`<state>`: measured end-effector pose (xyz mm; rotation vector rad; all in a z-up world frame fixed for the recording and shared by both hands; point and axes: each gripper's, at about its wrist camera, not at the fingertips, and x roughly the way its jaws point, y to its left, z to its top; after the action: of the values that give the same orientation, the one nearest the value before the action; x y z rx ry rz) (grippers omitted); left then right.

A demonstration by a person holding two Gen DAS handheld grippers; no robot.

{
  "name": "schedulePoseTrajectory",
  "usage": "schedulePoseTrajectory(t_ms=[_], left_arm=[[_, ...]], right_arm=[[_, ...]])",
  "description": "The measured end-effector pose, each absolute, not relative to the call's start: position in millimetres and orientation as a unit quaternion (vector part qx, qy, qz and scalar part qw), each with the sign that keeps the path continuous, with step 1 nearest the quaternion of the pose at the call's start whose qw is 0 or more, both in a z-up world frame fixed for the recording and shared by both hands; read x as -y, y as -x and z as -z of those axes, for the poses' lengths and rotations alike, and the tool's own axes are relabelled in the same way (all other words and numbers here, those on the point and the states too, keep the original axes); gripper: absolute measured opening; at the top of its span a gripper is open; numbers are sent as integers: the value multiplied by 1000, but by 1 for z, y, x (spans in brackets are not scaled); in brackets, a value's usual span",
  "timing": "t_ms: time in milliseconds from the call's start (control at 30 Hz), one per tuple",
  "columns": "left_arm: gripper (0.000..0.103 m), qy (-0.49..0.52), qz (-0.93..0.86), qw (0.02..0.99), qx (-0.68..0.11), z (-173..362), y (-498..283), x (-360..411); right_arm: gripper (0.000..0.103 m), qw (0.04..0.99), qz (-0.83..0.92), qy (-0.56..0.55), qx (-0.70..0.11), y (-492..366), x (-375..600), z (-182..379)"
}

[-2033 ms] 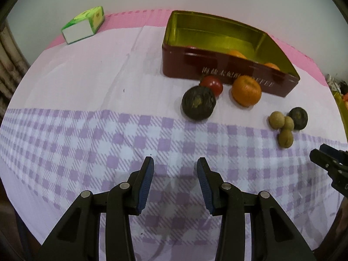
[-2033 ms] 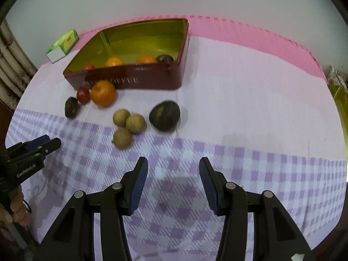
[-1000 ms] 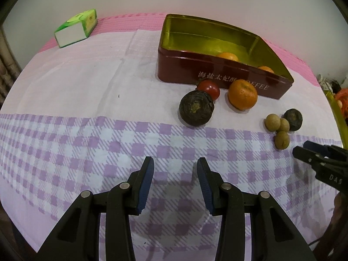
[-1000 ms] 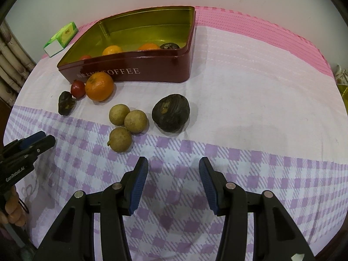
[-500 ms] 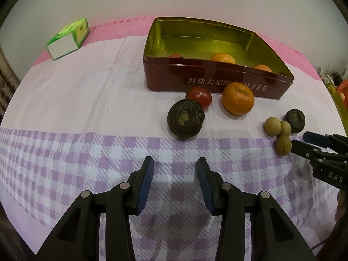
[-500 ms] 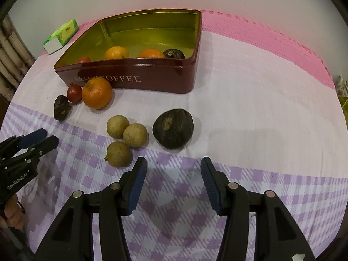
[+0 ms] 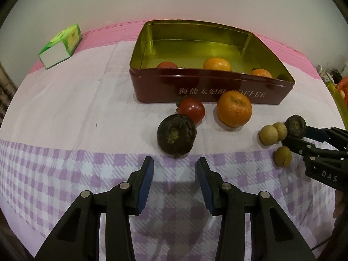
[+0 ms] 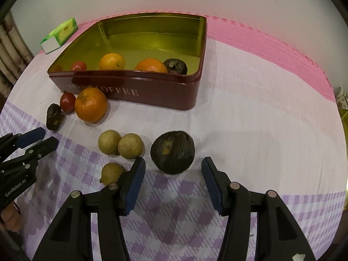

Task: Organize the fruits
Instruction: 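Grasp the dark round fruit with the left gripper while the right grasps another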

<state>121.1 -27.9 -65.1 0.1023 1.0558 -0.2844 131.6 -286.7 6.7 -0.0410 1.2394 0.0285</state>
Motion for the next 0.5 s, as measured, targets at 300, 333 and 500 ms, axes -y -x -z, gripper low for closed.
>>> schedulePoseTrajectory(t_ms=[300,333,500], left_arm=[[43,-52,134,853,-502,62,-134,34],[43,-53,134,853,-502,62,-135,36],[43,-56,133,851,-505,62,-142,38]], right_arm=[[51,815,-14,21,-579,-137,288,-7],[51,815,-14,21,-579,-137,289,-7],[43,816,-12,21,-578,-140,289,-8]])
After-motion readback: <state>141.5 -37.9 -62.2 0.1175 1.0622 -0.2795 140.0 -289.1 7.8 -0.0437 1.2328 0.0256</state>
